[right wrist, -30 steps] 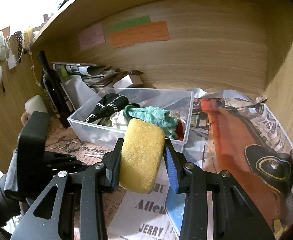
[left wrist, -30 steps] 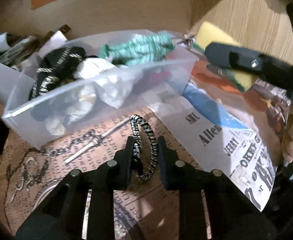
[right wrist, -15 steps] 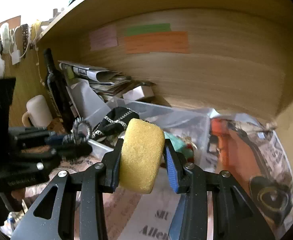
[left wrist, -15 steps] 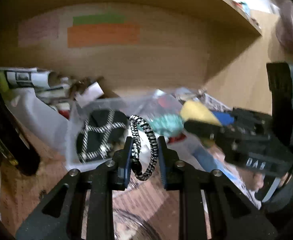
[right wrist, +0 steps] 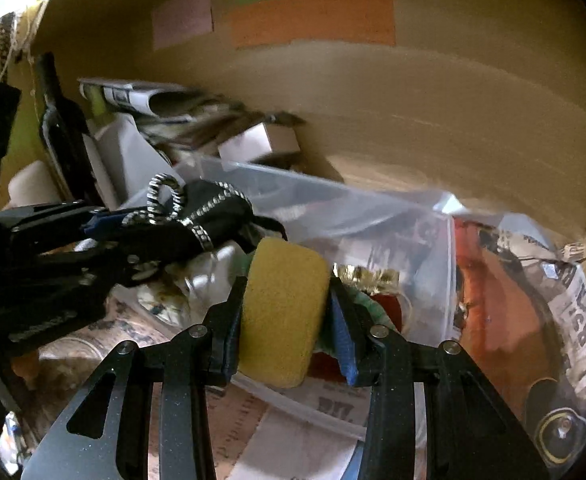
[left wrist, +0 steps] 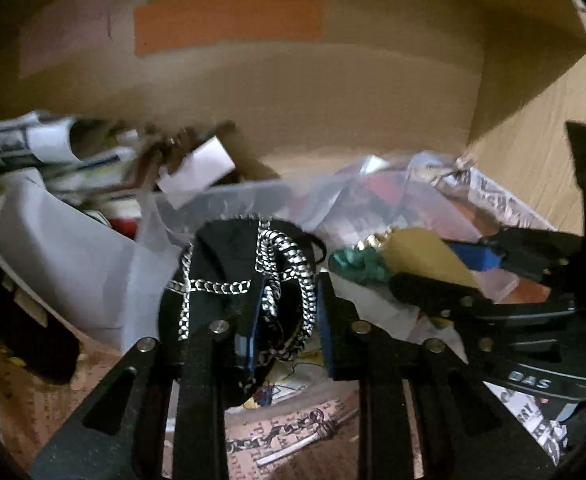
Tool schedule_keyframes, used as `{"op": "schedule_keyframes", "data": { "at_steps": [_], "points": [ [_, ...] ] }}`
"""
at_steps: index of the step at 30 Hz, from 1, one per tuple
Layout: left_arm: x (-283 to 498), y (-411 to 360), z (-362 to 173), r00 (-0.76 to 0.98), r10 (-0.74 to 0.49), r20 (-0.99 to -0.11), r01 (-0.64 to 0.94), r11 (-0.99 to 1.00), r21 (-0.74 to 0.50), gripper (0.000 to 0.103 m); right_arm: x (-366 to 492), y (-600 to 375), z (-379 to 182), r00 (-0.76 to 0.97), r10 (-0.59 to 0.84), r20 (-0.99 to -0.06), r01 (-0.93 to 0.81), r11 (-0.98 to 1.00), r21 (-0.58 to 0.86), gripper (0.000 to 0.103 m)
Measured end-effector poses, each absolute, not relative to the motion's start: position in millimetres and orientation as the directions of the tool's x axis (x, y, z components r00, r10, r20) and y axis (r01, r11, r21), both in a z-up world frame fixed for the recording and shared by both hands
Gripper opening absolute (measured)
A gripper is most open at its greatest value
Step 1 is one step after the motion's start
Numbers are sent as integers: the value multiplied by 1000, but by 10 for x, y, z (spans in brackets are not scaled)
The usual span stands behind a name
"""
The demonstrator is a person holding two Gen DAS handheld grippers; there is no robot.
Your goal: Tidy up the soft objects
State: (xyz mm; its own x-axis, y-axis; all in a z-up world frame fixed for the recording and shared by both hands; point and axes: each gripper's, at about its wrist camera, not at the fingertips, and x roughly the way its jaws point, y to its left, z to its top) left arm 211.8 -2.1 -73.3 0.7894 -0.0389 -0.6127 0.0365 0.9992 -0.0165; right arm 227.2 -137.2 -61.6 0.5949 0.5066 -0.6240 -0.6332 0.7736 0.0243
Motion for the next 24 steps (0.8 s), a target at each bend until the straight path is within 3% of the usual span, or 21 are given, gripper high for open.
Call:
{"op": "schedule_keyframes", "data": {
  "at_steps": [3,9,15,24],
  "points": [
    [2165,-19,-798,786,-32,-617,31,999,-13,47,2270,-1357,-641,600,495,-628,-634,773,3,36],
    [2121,25,-780,792,-51,-608,33,999,-41,59,2256,-1342,-647,609,481,-631,-637,770,-28,45],
    [1943,94,-610,820,-77,-567,42,996,-75,64,2164,-1382,-536,652,485,-583,-626,778,-52,59],
    [1447,127,-121,906,-64,-418,22,994,-103,64,1807,-1515,-106,742,506,-441,-593,801,-78,68]
  ]
}}
